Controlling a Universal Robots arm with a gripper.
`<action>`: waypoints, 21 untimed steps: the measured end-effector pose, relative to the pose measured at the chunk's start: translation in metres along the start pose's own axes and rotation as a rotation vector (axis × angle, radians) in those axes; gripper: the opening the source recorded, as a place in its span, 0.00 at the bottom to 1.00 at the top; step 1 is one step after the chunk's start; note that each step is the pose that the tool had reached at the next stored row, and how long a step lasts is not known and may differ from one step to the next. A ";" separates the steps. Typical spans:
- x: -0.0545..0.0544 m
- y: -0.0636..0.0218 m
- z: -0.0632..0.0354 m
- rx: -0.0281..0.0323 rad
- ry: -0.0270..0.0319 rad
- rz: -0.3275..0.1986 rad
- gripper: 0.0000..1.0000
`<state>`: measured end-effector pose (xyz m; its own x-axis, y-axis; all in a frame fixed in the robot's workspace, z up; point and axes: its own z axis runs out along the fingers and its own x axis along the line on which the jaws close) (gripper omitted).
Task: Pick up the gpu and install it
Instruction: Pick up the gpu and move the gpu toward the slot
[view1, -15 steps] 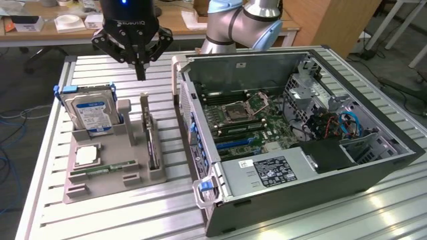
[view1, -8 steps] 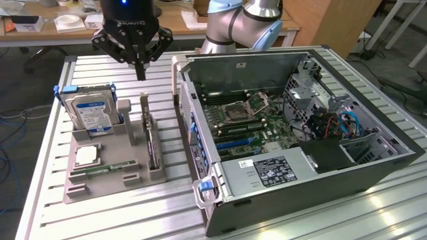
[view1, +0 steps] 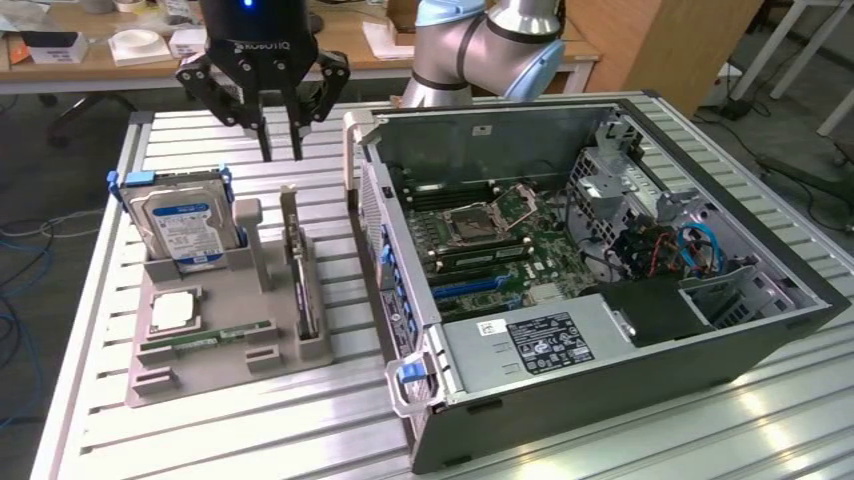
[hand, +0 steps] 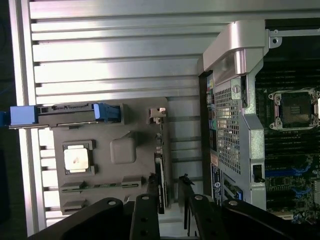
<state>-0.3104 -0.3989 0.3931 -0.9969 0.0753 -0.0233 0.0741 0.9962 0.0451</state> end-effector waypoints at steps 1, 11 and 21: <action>0.000 0.0000 0.0000 0.0000 0.0000 0.000 0.29; 0.000 -0.0002 0.0019 -0.0004 0.0075 -0.063 0.53; 0.001 -0.0019 0.0102 0.0073 0.0345 -0.098 0.53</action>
<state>-0.3111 -0.4003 0.3829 -0.9997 -0.0244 0.0071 -0.0242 0.9990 0.0370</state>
